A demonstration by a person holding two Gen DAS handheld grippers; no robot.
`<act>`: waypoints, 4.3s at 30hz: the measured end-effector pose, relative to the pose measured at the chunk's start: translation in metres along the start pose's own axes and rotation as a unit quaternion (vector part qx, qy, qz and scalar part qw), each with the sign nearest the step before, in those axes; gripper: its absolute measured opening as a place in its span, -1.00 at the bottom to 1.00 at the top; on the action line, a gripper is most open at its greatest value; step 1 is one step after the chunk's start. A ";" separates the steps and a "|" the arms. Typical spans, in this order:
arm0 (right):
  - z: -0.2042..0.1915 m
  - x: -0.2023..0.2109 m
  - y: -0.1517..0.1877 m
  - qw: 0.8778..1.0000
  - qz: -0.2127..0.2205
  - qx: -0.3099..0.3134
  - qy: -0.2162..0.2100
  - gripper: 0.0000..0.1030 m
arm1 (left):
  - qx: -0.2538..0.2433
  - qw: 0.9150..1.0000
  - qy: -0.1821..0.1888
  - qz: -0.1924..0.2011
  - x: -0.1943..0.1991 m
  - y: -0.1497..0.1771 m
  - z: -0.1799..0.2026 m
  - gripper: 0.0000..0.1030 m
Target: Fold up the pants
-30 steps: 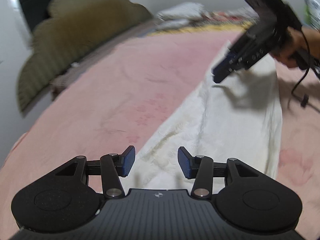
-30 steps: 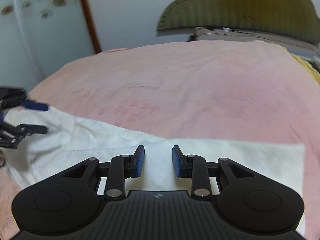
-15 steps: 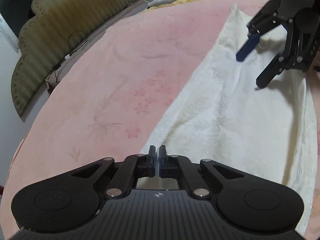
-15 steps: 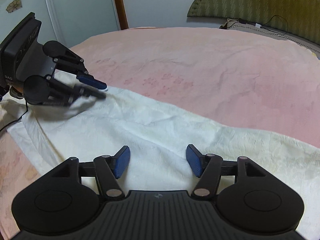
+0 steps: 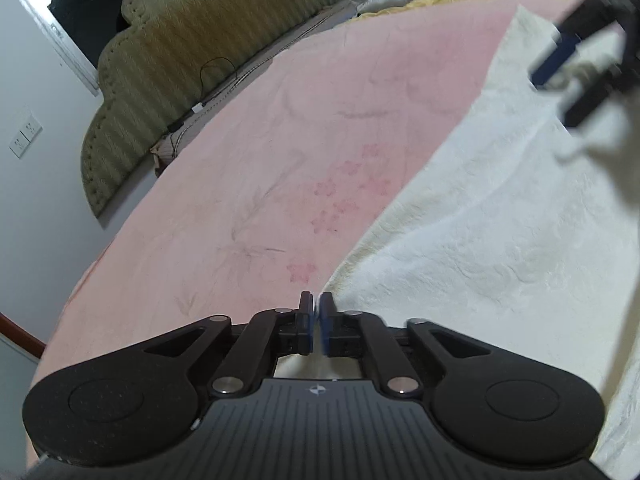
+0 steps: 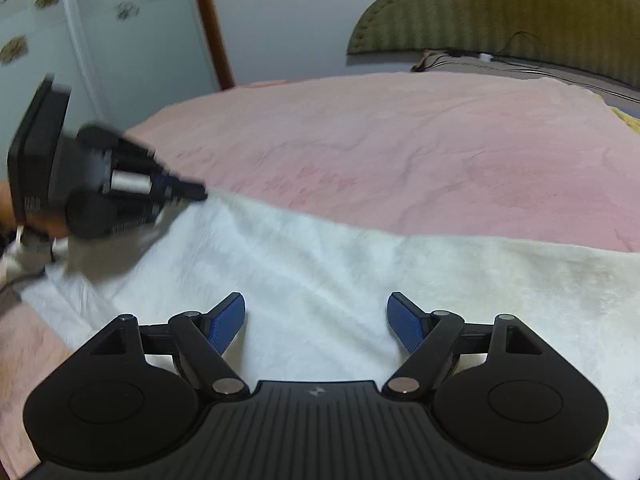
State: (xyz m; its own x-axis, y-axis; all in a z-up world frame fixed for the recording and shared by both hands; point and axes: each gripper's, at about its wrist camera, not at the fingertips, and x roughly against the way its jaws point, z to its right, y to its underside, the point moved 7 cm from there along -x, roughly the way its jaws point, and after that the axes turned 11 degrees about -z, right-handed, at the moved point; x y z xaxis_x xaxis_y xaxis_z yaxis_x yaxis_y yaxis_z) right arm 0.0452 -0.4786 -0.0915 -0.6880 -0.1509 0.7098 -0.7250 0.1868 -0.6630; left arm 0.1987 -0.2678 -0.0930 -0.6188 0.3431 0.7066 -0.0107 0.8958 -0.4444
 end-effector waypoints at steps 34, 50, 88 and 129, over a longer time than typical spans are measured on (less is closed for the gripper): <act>0.063 0.060 0.013 0.994 0.027 -0.088 0.065 0.78 | 0.292 0.949 0.098 0.073 0.089 0.004 0.065 0.89; 0.097 0.128 0.076 0.950 0.111 -0.287 0.054 0.78 | 0.213 0.974 0.038 0.063 0.076 0.007 0.111 0.98; 0.096 0.057 0.062 0.921 0.190 -0.337 0.035 1.00 | 0.279 0.953 0.112 0.028 0.058 0.016 0.100 1.00; -0.118 0.024 -0.004 0.971 0.149 0.097 0.161 -0.77 | 0.550 0.705 0.447 0.025 0.024 -0.054 0.036 0.78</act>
State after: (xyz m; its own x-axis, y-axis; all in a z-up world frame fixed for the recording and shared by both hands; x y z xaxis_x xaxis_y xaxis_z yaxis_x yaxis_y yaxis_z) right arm 0.0352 -0.3682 -0.0438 -0.8455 0.1982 0.4959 -0.5084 -0.0149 -0.8610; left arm 0.1560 -0.3187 -0.0719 0.0965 0.8480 0.5212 -0.9134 0.2835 -0.2921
